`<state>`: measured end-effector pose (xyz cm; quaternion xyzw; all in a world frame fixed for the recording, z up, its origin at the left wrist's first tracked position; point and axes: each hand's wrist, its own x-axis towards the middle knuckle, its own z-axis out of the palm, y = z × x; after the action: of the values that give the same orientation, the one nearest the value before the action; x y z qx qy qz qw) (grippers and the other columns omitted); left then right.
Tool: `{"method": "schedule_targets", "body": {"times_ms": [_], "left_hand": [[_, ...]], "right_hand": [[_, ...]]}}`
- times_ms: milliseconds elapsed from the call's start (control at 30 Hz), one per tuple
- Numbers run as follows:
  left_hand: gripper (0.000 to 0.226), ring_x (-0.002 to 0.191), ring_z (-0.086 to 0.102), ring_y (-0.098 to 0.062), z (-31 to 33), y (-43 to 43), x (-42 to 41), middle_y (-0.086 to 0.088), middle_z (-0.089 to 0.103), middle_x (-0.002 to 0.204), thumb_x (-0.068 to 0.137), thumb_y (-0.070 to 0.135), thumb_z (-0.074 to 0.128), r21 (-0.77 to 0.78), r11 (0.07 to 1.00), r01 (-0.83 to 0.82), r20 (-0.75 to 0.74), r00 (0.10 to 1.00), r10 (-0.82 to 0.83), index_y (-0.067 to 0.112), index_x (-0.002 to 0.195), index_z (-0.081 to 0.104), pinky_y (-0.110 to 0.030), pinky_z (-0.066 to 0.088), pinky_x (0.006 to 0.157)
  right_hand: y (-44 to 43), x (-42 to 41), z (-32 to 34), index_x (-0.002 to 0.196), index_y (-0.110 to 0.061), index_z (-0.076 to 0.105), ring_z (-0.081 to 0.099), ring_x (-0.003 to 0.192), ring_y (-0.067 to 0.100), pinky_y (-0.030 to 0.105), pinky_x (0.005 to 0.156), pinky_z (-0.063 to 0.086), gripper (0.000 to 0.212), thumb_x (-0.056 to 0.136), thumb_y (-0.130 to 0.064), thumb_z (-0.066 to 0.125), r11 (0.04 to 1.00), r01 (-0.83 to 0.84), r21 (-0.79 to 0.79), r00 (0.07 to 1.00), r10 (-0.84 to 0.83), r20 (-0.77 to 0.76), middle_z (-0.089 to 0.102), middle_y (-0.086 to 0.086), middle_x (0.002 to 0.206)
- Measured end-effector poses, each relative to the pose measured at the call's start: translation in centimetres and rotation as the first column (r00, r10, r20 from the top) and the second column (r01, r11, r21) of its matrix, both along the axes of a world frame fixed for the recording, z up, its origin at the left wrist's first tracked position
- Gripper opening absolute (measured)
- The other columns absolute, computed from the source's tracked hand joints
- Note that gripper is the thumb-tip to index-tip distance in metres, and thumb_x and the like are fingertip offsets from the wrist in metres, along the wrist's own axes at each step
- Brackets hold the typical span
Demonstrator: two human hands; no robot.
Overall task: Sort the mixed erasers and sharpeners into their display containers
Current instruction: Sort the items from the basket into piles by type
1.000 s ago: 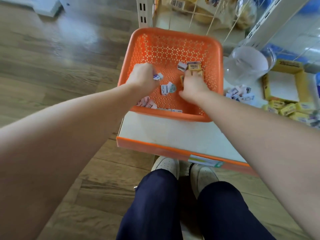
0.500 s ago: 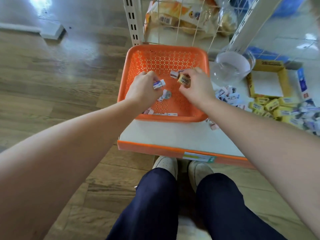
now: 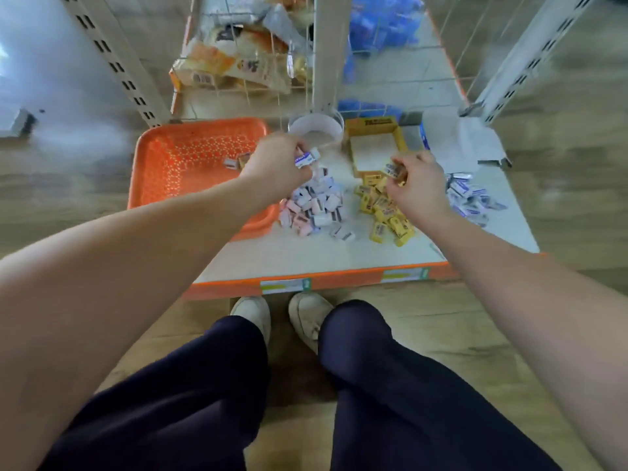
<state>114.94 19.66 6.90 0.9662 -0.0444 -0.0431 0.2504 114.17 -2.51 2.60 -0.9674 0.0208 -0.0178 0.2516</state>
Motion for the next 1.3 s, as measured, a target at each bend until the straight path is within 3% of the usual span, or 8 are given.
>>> {"method": "schedule_targets", "body": {"times_ms": [133, 300, 567, 733, 900, 1000, 1167, 1300], "left_hand": [[0.032, 0.088, 0.052, -0.021, -2.2, -4.2, 0.4, -0.005, 0.058, 0.101, 0.079, 0.018, 0.065, 0.038, 0.991, 0.13, -0.07, 0.989, -0.127, 0.015, 0.11, 0.058, -0.03, 0.041, 0.072], [0.028, 0.092, 0.051, -0.022, -5.7, -6.6, -0.4, -0.003, 0.054, 0.1, 0.081, 0.021, 0.061, 0.066, 0.975, 0.213, -0.132, 0.97, -0.203, 0.019, 0.11, 0.057, -0.03, 0.039, 0.071], [0.024, 0.093, 0.056, -0.023, -8.5, -7.9, -0.2, -0.005, 0.058, 0.106, 0.081, 0.019, 0.058, -0.031, 0.983, 0.179, -0.193, 0.964, -0.182, 0.017, 0.105, 0.054, -0.043, 0.05, 0.082], [0.025, 0.095, 0.051, -0.018, -8.2, -8.2, 0.5, -0.001, 0.055, 0.107, 0.081, 0.017, 0.059, -0.064, 0.987, 0.145, -0.182, 0.971, -0.154, 0.016, 0.106, 0.057, -0.038, 0.049, 0.083], [0.026, 0.1, 0.055, -0.02, -7.6, -9.8, 0.8, -0.006, 0.059, 0.106, 0.081, 0.017, 0.061, -0.109, 0.983, 0.145, -0.128, 0.979, -0.158, 0.012, 0.106, 0.059, -0.027, 0.042, 0.08], [0.024, 0.091, 0.056, -0.02, -6.9, -11.6, 0.7, -0.006, 0.061, 0.103, 0.081, 0.017, 0.062, -0.178, 0.976, 0.123, -0.106, 0.984, -0.143, 0.012, 0.103, 0.053, -0.025, 0.04, 0.072], [0.028, 0.095, 0.057, -0.025, -6.8, -13.2, 0.4, -0.006, 0.059, 0.102, 0.081, 0.013, 0.062, -0.278, 0.953, 0.124, -0.066, 0.987, -0.148, 0.016, 0.104, 0.045, -0.043, 0.048, 0.082], [0.043, 0.117, 0.048, -0.023, -7.2, -13.7, 0.4, -0.004, 0.045, 0.131, 0.088, 0.02, 0.059, -0.136, 0.97, 0.199, -0.143, 0.965, -0.218, 0.016, 0.128, 0.043, -0.029, 0.038, 0.086]], "right_hand": [[-3.1, 0.2, -2.2, 0.126, -0.012, 0.057, 0.049, 0.114, 0.026, 0.028, 0.098, 0.037, 0.042, 0.085, -0.014, 0.062, 0.998, 0.047, 0.043, 0.998, -0.045, -0.048, 0.044, 0.013, 0.126], [-3.2, 0.5, -4.5, 0.124, -0.014, 0.058, 0.053, 0.104, 0.026, 0.031, 0.093, 0.043, 0.042, 0.083, -0.007, 0.057, 0.997, 0.04, 0.063, 0.998, -0.037, -0.056, 0.043, 0.011, 0.121], [-2.7, 2.5, -6.5, 0.126, -0.013, 0.056, 0.052, 0.109, 0.026, 0.03, 0.095, 0.039, 0.041, 0.086, -0.009, 0.057, 0.998, 0.03, 0.06, 0.998, -0.026, -0.063, 0.045, 0.011, 0.124], [-3.0, 2.2, -6.6, 0.121, -0.015, 0.059, 0.051, 0.111, 0.026, 0.039, 0.096, 0.041, 0.037, 0.085, -0.019, 0.059, 0.998, -0.019, 0.055, 1.0, 0.018, 0.005, 0.053, 0.007, 0.118], [-3.5, 0.7, -4.6, 0.121, -0.011, 0.058, 0.054, 0.106, 0.014, 0.019, 0.089, 0.04, 0.038, 0.084, -0.017, 0.062, 0.965, -0.187, 0.184, 0.979, 0.168, 0.117, 0.056, 0.006, 0.117], [-4.5, -0.1, -4.2, 0.117, -0.008, 0.061, 0.059, 0.096, 0.02, 0.029, 0.085, 0.05, 0.035, 0.084, -0.014, 0.064, 0.958, -0.224, 0.177, 0.972, 0.206, 0.116, 0.059, 0.008, 0.112], [-6.4, -0.7, -4.2, 0.107, -0.005, 0.064, 0.058, 0.08, 0.016, 0.023, 0.076, 0.047, 0.025, 0.084, -0.014, 0.067, 0.974, -0.15, 0.169, 0.985, 0.133, 0.112, 0.062, 0.01, 0.101], [-9.6, -0.4, -5.2, 0.109, -0.012, 0.065, 0.052, 0.084, 0.013, 0.022, 0.076, 0.039, 0.027, 0.084, -0.022, 0.066, 0.985, 0.079, 0.151, 0.994, -0.09, 0.068, 0.059, 0.006, 0.1]]}}
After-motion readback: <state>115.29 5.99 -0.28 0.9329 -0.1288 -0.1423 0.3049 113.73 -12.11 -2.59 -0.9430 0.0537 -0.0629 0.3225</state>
